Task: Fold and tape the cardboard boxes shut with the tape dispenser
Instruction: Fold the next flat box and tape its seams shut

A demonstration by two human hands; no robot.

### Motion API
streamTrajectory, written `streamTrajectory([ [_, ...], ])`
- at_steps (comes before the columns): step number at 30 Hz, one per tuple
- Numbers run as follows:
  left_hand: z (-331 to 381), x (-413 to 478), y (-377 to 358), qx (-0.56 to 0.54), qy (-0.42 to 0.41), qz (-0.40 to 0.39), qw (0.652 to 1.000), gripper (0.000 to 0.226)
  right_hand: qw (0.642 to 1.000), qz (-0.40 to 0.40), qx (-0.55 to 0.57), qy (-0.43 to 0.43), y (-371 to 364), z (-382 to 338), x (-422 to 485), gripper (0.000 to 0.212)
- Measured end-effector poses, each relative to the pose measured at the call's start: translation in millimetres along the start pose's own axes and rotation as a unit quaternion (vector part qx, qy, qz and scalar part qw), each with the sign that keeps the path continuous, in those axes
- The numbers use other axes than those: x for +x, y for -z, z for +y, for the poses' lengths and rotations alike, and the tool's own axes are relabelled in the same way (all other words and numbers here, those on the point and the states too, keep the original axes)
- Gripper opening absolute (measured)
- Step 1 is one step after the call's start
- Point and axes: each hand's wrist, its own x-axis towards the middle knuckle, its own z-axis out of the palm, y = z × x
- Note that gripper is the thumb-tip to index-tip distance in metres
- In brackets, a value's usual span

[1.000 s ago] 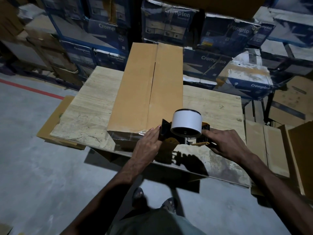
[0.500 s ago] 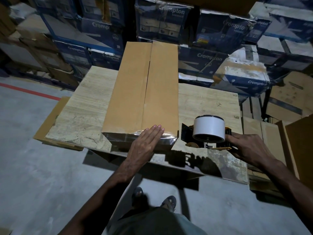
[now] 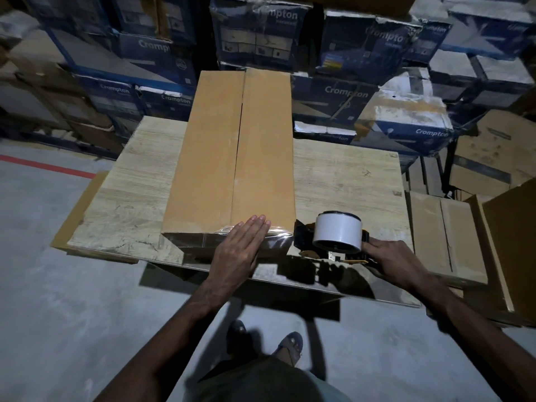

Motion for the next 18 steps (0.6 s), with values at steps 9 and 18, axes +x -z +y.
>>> streamTrajectory([
  [9,11,5,-14,0.049,0.046,-0.016,0.998,0.061,0.997,0.05,0.057,0.022,-32,-1,10,0.042],
  [18,16,4,-23,0.036,0.066,0.009,0.997,0.073,0.99,0.074,0.12,-0.01,-42,-17,-2,0.063],
])
